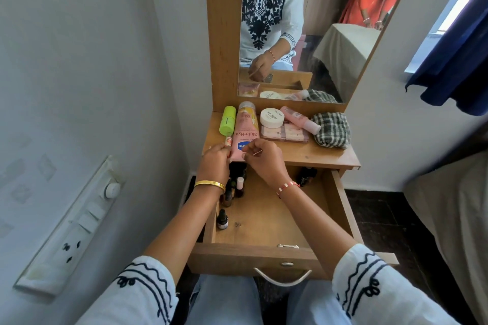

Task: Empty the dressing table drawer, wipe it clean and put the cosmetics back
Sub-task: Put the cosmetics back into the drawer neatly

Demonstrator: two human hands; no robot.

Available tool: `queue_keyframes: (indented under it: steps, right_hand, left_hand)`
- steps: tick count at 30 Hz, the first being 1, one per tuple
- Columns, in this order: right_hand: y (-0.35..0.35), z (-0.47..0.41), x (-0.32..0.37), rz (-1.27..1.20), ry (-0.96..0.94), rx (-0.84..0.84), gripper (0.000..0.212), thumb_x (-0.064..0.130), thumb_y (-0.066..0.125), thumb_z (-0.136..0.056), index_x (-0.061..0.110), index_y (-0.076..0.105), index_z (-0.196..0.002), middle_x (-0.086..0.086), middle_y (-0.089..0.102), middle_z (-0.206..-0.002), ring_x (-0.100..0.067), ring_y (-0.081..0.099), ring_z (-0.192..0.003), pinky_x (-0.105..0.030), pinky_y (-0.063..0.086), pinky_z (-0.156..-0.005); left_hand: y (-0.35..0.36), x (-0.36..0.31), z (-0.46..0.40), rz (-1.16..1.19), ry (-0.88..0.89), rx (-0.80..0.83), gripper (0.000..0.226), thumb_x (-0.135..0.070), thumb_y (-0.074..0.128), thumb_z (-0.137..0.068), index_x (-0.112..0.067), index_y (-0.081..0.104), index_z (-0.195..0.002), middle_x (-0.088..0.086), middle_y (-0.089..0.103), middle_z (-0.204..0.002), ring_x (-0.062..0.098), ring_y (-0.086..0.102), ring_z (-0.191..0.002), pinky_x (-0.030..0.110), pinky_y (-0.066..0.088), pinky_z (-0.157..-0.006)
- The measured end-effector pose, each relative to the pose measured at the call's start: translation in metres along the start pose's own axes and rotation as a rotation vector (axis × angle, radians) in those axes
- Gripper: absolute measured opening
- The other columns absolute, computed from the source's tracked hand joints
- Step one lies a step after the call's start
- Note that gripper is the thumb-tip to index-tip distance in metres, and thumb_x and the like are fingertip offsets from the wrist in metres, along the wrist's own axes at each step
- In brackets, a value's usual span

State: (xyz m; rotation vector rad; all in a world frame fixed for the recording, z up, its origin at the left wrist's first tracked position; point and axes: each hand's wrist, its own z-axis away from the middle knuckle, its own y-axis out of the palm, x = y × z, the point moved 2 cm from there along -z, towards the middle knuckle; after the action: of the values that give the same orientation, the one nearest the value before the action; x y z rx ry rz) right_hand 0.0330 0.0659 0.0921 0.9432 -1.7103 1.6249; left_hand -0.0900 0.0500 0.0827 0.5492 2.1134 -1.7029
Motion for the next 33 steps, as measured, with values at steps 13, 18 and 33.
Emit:
queue_keyframes:
  steps: [13,18,33]
  right_hand:
    - [-0.002,0.003,-0.004,-0.187,0.072,0.052,0.008,0.010,0.064,-0.086,0.015,0.061,-0.091,0.000,0.062,-0.089,-0.013,0.061,-0.080,-0.029,0.057,-0.075]
    - [0.001,0.018,0.000,-0.470,0.191,0.138,0.004,0.010,0.058,-0.090,0.013,0.060,-0.089,-0.002,0.062,-0.080,-0.010,0.058,-0.065,-0.019,0.053,-0.064]
    - [-0.026,0.045,-0.005,-1.088,0.216,0.241,0.018,-0.007,0.056,-0.086,0.003,0.057,-0.101,-0.010,0.066,-0.093,-0.015,0.067,-0.079,-0.025,0.057,-0.072]
  left_hand:
    - [-0.011,0.014,0.021,0.237,-0.178,-0.333,0.027,-0.005,0.059,-0.085,-0.007,0.067,-0.111,0.017,0.067,-0.104,0.029,0.062,-0.092,0.025,0.044,-0.077]
    - [-0.009,0.011,0.045,0.742,-0.383,-0.303,0.024,-0.006,0.060,-0.085,-0.009,0.068,-0.108,0.004,0.070,-0.095,0.013,0.063,-0.083,0.028,0.054,-0.081]
    - [-0.004,-0.009,0.059,1.536,-0.485,-0.067,0.018,0.003,0.049,-0.089,-0.007,0.062,-0.093,0.012,0.065,-0.093,0.010,0.070,-0.065,0.019,0.058,-0.066]
